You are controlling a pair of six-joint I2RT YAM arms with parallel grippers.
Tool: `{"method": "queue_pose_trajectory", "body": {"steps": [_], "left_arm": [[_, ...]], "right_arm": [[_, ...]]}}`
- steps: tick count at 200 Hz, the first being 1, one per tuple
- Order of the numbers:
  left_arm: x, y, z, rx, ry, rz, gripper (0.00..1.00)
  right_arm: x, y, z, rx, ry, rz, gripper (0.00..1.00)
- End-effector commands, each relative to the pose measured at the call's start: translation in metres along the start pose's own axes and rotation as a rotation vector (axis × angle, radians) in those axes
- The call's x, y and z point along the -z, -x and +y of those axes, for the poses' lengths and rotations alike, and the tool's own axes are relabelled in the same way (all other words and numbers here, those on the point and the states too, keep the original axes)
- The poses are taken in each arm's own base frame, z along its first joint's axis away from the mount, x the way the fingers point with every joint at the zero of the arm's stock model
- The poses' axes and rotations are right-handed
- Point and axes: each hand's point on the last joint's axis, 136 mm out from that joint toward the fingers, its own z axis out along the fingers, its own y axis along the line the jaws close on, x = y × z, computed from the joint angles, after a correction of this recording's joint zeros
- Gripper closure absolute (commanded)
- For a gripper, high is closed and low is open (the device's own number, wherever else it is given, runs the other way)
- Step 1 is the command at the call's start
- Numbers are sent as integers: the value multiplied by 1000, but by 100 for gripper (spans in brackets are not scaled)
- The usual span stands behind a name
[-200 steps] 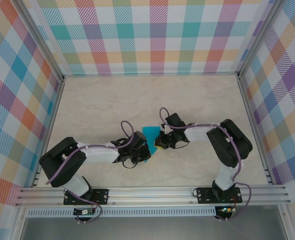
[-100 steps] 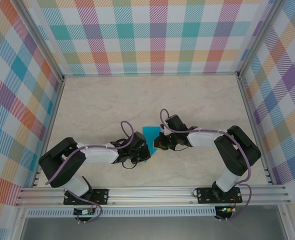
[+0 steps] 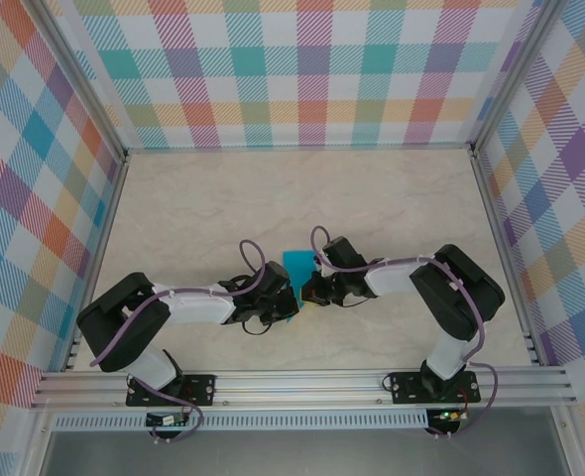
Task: Fold a paper plane with a square sheet of paper (pick it up from the middle)
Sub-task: Third fold the triangle at the center of the table.
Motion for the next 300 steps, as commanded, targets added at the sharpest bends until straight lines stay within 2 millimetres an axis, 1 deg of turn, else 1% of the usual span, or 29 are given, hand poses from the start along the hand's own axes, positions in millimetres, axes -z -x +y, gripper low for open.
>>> {"method": "queue_pose_trajectory", "body": {"steps": [1, 17, 39, 59, 71, 109, 122, 142, 166, 179, 203, 226, 249, 263, 300], "left_arm": [[1, -19, 52, 3, 174, 40, 100], [2, -20, 52, 2, 171, 40, 100], [1, -21, 52, -2, 167, 45, 100], [1, -22, 53, -5, 167, 51, 100], [0, -23, 53, -9, 169, 56, 100], [1, -24, 55, -19, 175, 63, 100], [1, -25, 56, -25, 177, 64, 100], [3, -26, 57, -34, 176, 65, 100], [5, -26, 58, -45, 181, 68, 100], [6, -27, 59, -51, 180, 69, 100], [8, -26, 57, -57, 174, 63, 100], [8, -24, 52, -64, 159, 59, 100], [8, -23, 48, -69, 148, 58, 100], [7, -23, 47, -69, 150, 63, 100], [7, -24, 47, -63, 148, 68, 100]], "right_arm": [[6, 19, -37, -7, -103, -133, 100], [14, 28, -41, 1, -89, -203, 100], [25, 38, -49, -12, -106, -251, 100], [29, 44, -56, -42, -131, -244, 99], [32, 46, -65, -80, -155, -232, 100], [41, 51, -73, -117, -167, -245, 99], [43, 53, -69, -120, -149, -243, 98], [50, 56, -51, -97, -102, -236, 97], [64, 58, -36, -76, -100, -239, 96], [66, 56, -24, -54, -56, -224, 95], [58, 44, -2, -14, 5, -175, 94], [41, 27, 17, 29, 43, -116, 94], [22, 11, 28, 46, 75, -37, 95], [13, 5, 28, 39, 78, -2, 96], [1, 2, 2, 1, -5, 13, 97]]}}
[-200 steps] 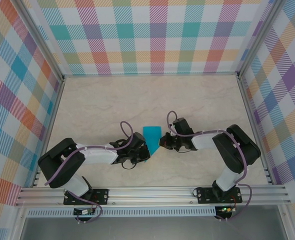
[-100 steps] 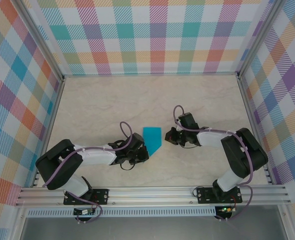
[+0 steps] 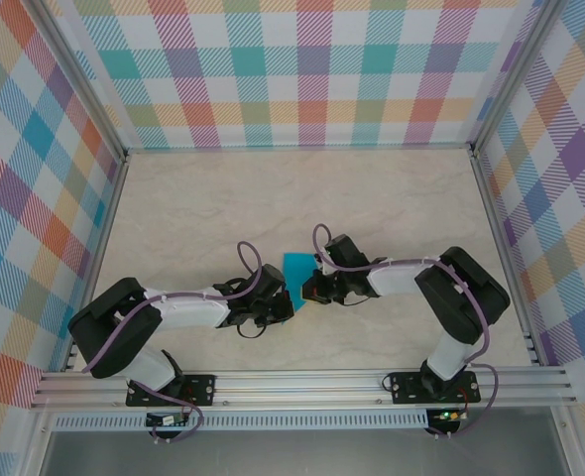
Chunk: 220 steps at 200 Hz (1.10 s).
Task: Fold a paper plane with a square sheet of paper (pick it up from the middle)
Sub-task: Third fold the triangle at the center of the table.
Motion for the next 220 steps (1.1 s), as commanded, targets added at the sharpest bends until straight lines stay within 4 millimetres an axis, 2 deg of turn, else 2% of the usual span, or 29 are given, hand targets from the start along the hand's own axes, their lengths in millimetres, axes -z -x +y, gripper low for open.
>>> {"method": "queue_pose_trajectory", "body": {"steps": [1, 34, 73, 98, 135, 165, 201, 220], "left_arm": [[-1, -21, 35, 0, 130, 71, 100], [9, -16, 21, 16, 87, 53, 100], [27, 0, -12, 84, -50, -20, 99], [28, 2, -25, 123, -133, -26, 97], [13, -7, -18, 152, -116, 24, 95], [3, -16, 6, 181, -33, 43, 94], [1, -29, 31, 200, 49, 71, 94], [4, -34, 38, 204, 60, 78, 93]], "right_arm": [[-5, 2, -5, -16, -23, 9, 97], [-12, -3, -28, -61, -115, 33, 100], [-10, -4, -38, -74, -166, 28, 100], [-8, -3, -39, -74, -178, 23, 100], [-8, -4, -43, -73, -200, 28, 100], [-8, -5, -44, -75, -207, 30, 100], [-6, -6, -48, -78, -224, 29, 100], [-6, -5, -48, -76, -228, 27, 100]]}}
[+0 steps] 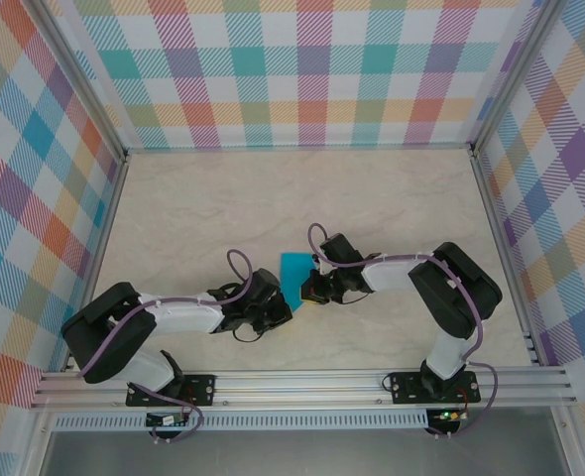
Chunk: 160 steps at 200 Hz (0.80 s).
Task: Fold a paper plane with a square sheet of paper (pick it up from the middle)
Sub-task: Third fold the triangle at the center of the table.
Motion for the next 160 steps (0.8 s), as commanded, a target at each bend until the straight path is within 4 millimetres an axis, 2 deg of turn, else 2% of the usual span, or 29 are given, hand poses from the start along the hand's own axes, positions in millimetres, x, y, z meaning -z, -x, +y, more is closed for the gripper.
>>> {"method": "queue_pose_trajectory", "body": {"steps": [1, 39, 70, 98, 120, 137, 160], "left_arm": [[2, -16, 38, 33, 112, 40, 93], [16, -18, 50, 39, 133, 17, 90], [22, -18, 51, 38, 132, 7, 87], [27, -16, 40, 30, 93, 0, 87], [39, -8, 26, 13, 57, -42, 86], [49, -1, 18, -11, 46, -81, 83], [57, 10, 8, -42, 44, -119, 80]], "right_arm": [[-3, -7, -43, -54, -168, 1, 100], [-4, -7, -44, -55, -173, 4, 100], [-4, -6, -44, -55, -175, 4, 100], [-5, -6, -44, -58, -175, 8, 100], [-4, -6, -42, -59, -170, 7, 100], [-2, -3, -28, -48, -119, 3, 99], [11, 8, 2, -12, -54, -22, 95]]}}
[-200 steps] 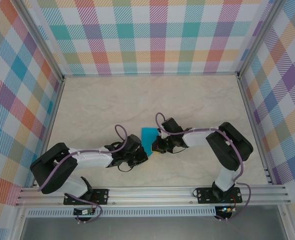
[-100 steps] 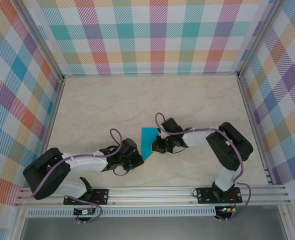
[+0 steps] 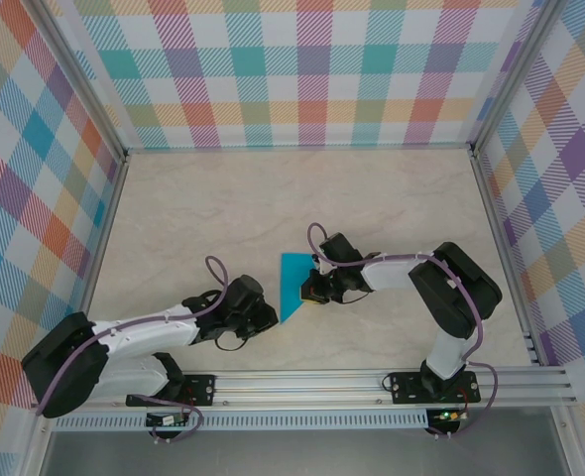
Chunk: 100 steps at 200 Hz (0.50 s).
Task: Fold a paper plane with a square sheet of paper (pick it up from the middle)
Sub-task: Third fold the triangle at the center of the table.
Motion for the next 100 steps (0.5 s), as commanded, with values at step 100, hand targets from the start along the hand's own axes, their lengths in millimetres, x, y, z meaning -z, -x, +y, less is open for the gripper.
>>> {"method": "queue_pose_trajectory", "body": {"steps": [100], "left_arm": [[-26, 55, -44, -123, 85, 2, 78]], "right_arm": [[66, 36, -14, -95, -51, -143, 71]]}}
